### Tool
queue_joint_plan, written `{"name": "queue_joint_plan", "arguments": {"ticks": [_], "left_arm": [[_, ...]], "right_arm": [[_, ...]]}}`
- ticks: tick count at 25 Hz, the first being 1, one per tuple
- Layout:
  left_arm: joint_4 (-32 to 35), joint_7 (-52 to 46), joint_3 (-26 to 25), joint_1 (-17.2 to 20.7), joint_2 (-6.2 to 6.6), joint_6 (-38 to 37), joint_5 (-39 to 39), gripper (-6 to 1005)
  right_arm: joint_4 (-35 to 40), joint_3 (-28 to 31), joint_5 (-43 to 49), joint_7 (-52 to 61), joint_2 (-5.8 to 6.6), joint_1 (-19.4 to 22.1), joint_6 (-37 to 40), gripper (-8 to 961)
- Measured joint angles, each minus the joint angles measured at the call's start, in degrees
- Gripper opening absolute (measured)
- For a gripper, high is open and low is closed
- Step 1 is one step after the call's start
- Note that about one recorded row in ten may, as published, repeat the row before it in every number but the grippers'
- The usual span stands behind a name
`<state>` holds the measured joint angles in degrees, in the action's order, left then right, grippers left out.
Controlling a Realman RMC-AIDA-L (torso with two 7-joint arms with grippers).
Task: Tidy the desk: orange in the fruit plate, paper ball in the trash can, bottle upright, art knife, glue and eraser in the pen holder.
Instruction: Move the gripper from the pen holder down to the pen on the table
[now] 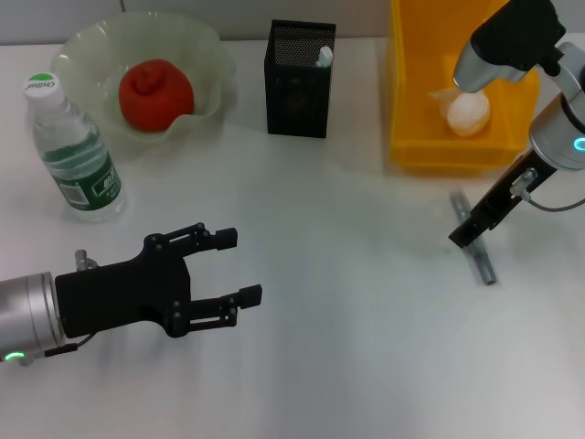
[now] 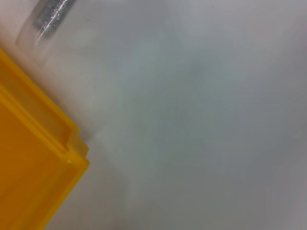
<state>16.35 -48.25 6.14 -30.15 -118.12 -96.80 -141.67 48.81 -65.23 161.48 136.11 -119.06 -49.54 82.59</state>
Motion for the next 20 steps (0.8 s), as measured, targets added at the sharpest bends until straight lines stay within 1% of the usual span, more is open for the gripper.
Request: {"name": "queue_joint_plan", "arguments": {"ticks": [3,18,20], "left_arm": [[0.0,0.0,-0.05,0.01,-0.03,0.05,0.05,816],[-0.04,0.0,-0.35,-0.2,-0.09,0.13,0.08,816],[-0.04,0.0,-0.35,-0.27,-0.13,0.13,0.1,816]], "right_arm": [[-0.19,-0.25,0.02,0.06,-0.01,0.08,-0.37,700],[-1.53,-0.46,0.15,-0.23,-0.03,0.15,-1.43,347],[-1.78,-0.57,0.16,-0.24,-0.03,0.15,-1.44,329]]}}
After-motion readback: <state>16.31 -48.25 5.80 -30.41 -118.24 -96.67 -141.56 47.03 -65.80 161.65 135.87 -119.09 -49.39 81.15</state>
